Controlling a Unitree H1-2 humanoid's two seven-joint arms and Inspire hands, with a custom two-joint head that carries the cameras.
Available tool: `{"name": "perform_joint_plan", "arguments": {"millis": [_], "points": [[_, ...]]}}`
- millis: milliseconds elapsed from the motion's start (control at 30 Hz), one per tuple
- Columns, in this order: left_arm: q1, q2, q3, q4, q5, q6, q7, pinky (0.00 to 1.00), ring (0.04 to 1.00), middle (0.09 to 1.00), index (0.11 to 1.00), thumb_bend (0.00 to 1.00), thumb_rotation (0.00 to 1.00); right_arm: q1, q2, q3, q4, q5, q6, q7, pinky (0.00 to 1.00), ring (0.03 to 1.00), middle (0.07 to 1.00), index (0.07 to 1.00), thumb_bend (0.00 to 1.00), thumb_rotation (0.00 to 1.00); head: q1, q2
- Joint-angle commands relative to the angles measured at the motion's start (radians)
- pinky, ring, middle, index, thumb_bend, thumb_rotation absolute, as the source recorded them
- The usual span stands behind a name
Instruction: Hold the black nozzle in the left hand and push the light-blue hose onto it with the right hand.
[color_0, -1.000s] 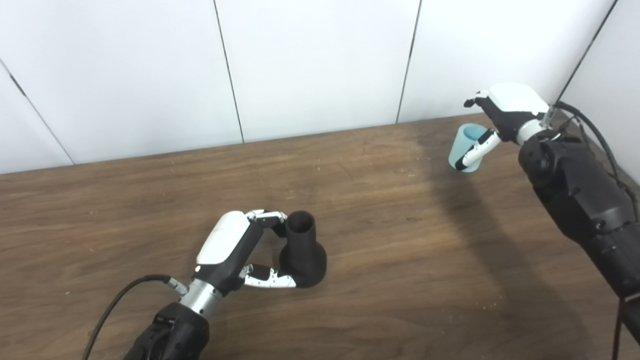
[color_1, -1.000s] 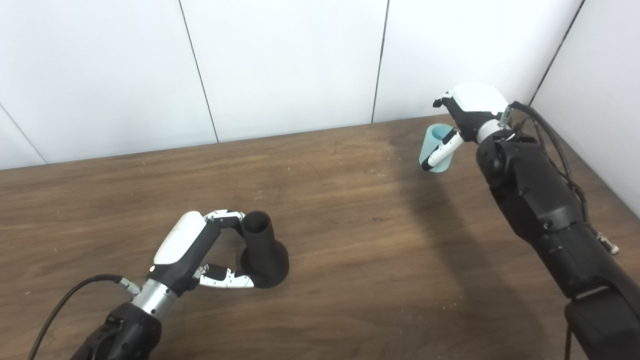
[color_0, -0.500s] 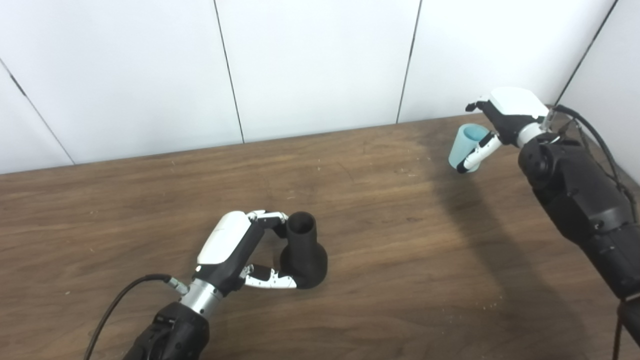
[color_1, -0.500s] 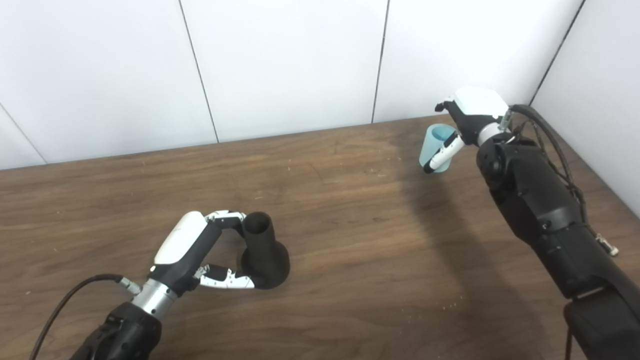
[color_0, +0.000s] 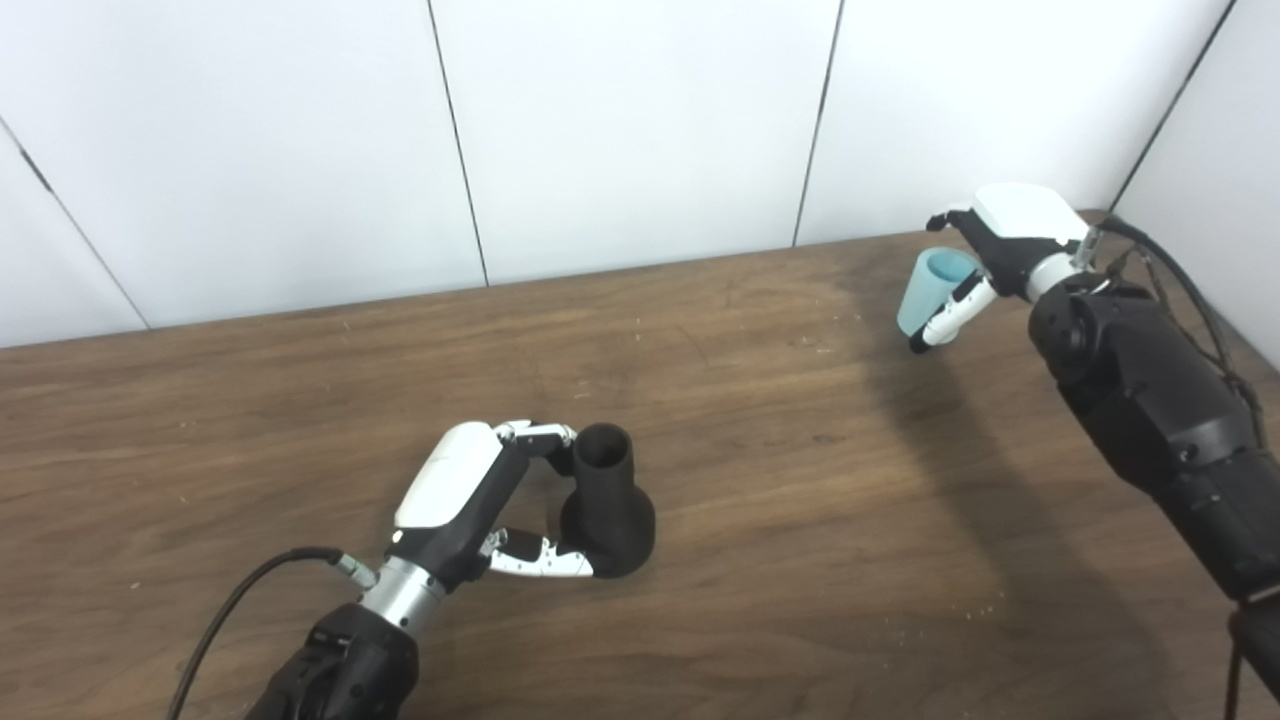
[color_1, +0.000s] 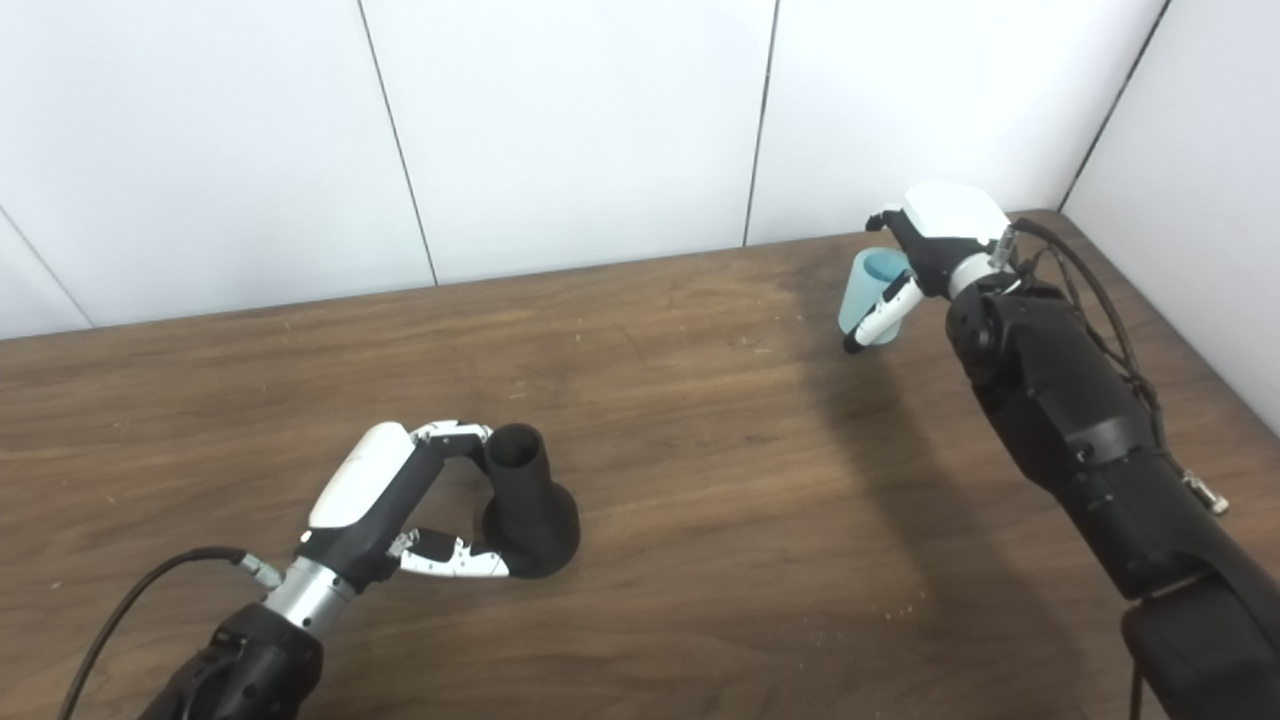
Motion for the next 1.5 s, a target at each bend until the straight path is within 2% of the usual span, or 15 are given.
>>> {"name": "perform_joint_plan", "arguments": {"millis": [0, 333, 433, 600, 700, 933, 1467], "points": [[0.043, 0.030, -0.031, 0.041, 0.066, 0.046, -0.071, 0.80, 0.601, 0.514, 0.467, 0.52, 0.00, -0.050, -0.019, -0.011, -0.023, 0.001, -0.005, -0.036, 0.76, 0.863, 0.901, 0.831, 1.00, 0.32, 0.002, 0.001], [0.039, 0.031, -0.031, 0.035, 0.066, 0.054, -0.079, 0.80, 0.599, 0.513, 0.468, 0.52, 0.00, -0.061, -0.018, -0.004, -0.008, -0.001, -0.012, -0.042, 0.74, 0.856, 0.899, 0.831, 1.00, 0.33, 0.005, 0.003], [0.041, 0.031, -0.031, 0.034, 0.066, 0.054, -0.079, 0.80, 0.598, 0.512, 0.468, 0.52, 0.00, -0.062, -0.022, 0.002, -0.014, -0.008, -0.013, -0.044, 0.71, 0.844, 0.878, 0.828, 1.00, 0.32, 0.005, 0.004], [0.042, 0.030, -0.032, 0.037, 0.068, 0.054, -0.079, 0.80, 0.602, 0.512, 0.468, 0.52, 0.00, -0.066, -0.029, 0.012, -0.008, -0.018, -0.028, -0.059, 0.63, 0.776, 0.805, 0.790, 1.00, 0.30, 0.005, 0.005], [0.040, 0.029, -0.033, 0.035, 0.068, 0.056, -0.081, 0.80, 0.603, 0.512, 0.469, 0.52, 0.00, -0.066, -0.033, 0.016, -0.012, -0.023, -0.043, -0.075, 0.54, 0.675, 0.735, 0.762, 1.00, 0.28, 0.007, 0.006], [0.040, 0.030, -0.031, 0.029, 0.069, 0.058, -0.084, 0.80, 0.603, 0.511, 0.469, 0.52, 0.00, -0.069, -0.032, 0.021, 0.016, -0.026, -0.077, -0.114, 0.43, 0.586, 0.695, 0.735, 0.99, 0.25, 0.007, 0.008], [0.041, 0.028, -0.029, 0.030, 0.063, 0.060, -0.085, 0.79, 0.600, 0.509, 0.470, 0.52, 0.00, -0.072, -0.038, 0.022, 0.019, -0.011, -0.083, -0.084, 0.45, 0.593, 0.687, 0.724, 0.99, 0.25, 0.006, 0.012]]}}
